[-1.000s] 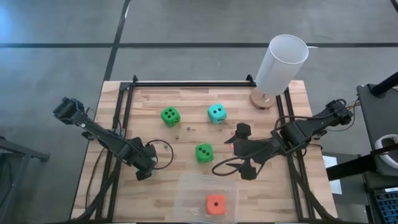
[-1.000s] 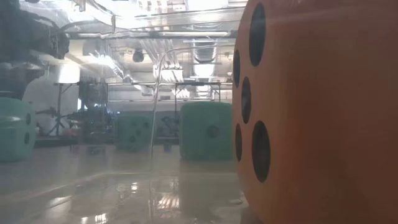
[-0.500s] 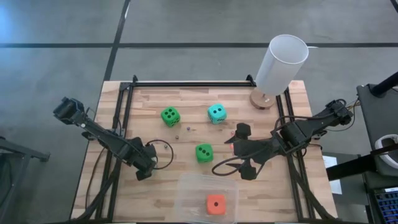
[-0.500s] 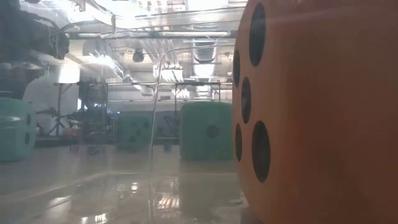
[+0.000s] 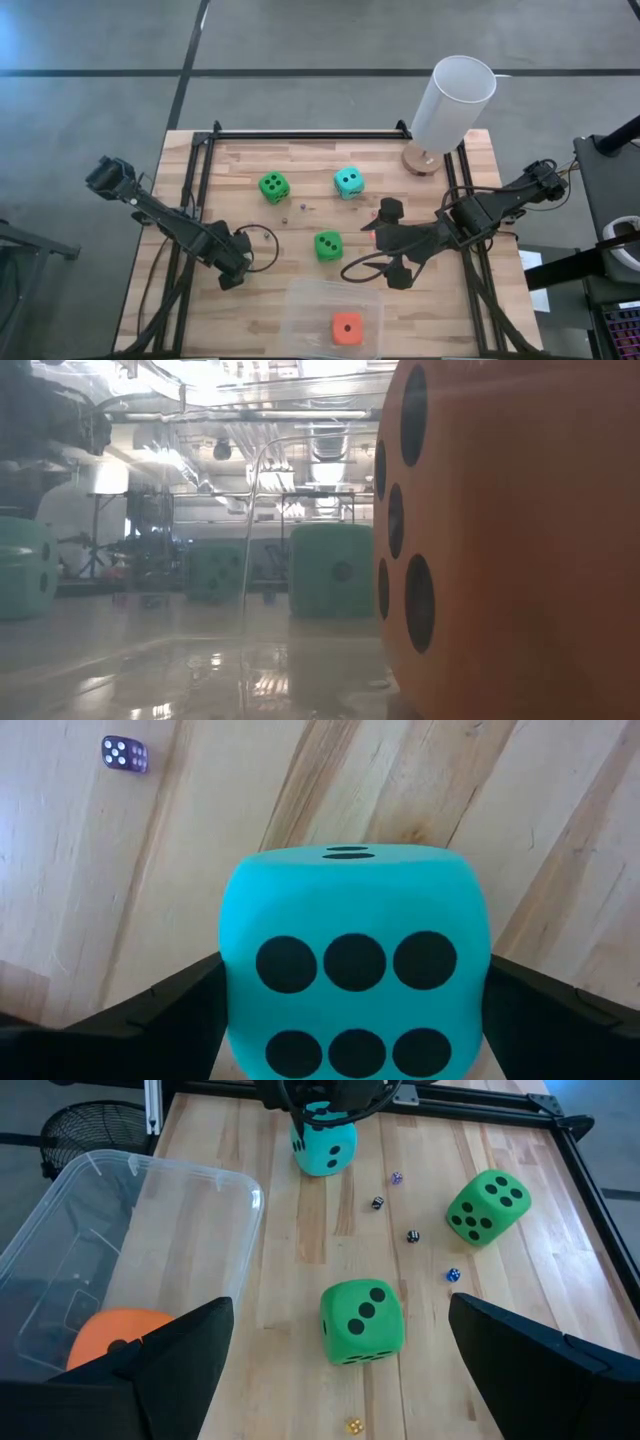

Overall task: Pick & Place Dice
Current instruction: Put the bottom large blue dice into the transparent bin

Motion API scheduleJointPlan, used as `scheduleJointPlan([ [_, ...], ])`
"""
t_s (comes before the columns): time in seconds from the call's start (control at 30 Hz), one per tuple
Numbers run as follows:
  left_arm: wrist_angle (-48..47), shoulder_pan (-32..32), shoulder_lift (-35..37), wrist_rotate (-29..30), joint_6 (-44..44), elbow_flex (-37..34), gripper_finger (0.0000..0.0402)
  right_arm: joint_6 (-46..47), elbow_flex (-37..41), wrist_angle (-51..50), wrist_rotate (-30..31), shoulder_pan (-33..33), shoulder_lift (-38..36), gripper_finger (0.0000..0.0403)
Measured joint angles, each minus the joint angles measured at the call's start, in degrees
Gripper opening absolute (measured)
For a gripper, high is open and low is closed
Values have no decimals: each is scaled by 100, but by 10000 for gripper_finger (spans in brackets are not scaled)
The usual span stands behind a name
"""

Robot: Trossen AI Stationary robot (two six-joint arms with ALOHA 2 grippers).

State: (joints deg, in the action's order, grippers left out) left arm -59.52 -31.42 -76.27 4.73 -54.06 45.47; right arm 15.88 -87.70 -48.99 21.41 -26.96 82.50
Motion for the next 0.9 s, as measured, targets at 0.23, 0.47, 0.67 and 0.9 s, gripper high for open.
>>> scheduleJointPlan([
  [0.23,4,0,2,6,-1,0,364,2,0,0,-2,-2,0,366],
  [0.47,2,-2,28,20,-59,-2,363,1,0,1,-1,-1,0,366],
  [0.67,-95,7,171,99,-155,46,362,1,0,1,-1,-1,1,366],
  [0.9,-634,7,214,309,-167,545,365,0,0,2,0,0,2,366],
])
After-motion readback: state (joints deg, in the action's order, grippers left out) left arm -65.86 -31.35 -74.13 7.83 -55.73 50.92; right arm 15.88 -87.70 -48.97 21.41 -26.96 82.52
